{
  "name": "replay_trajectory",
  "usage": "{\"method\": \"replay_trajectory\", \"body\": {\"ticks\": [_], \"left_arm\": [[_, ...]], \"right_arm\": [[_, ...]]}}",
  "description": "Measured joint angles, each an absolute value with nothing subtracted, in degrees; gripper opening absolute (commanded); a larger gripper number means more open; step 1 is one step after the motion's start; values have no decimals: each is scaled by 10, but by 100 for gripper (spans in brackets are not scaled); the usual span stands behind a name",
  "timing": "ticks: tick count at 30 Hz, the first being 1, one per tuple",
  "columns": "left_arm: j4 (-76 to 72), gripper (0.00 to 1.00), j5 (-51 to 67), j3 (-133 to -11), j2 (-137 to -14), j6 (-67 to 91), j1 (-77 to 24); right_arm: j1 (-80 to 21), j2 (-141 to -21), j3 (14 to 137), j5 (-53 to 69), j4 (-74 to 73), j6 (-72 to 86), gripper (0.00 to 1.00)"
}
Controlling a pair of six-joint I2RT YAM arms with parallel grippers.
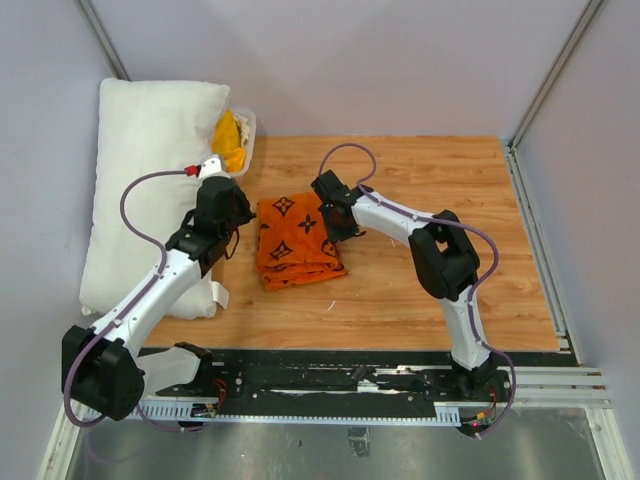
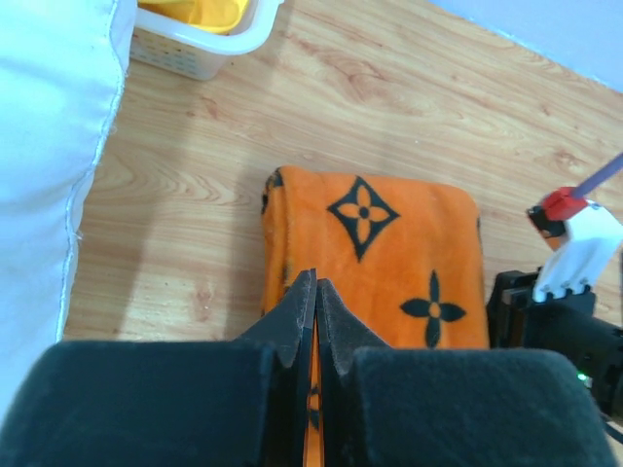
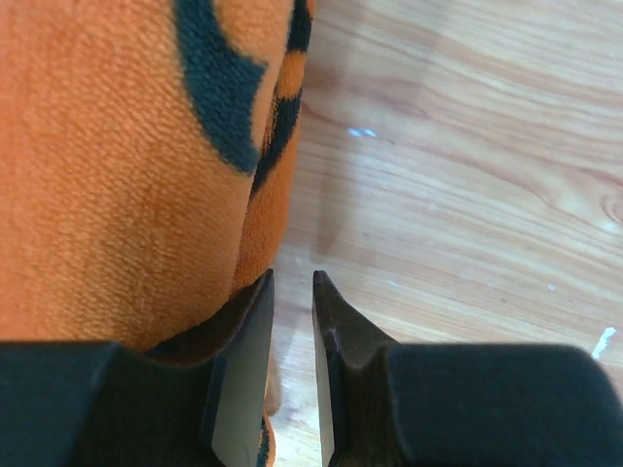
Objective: Remove the pillowcase from the pillow
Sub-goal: Move the pillowcase to the center of the board.
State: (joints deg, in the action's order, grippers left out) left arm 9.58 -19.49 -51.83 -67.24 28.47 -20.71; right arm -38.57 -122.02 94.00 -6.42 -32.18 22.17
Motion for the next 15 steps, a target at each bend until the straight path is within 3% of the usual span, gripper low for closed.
{"method": "replay_trajectory", "body": {"ticks": [15], "left_arm": [[103, 4, -198, -513, -634, 283, -207]], "right_arm": [[-461, -1313, 1079, -69, -351, 227, 22]]}}
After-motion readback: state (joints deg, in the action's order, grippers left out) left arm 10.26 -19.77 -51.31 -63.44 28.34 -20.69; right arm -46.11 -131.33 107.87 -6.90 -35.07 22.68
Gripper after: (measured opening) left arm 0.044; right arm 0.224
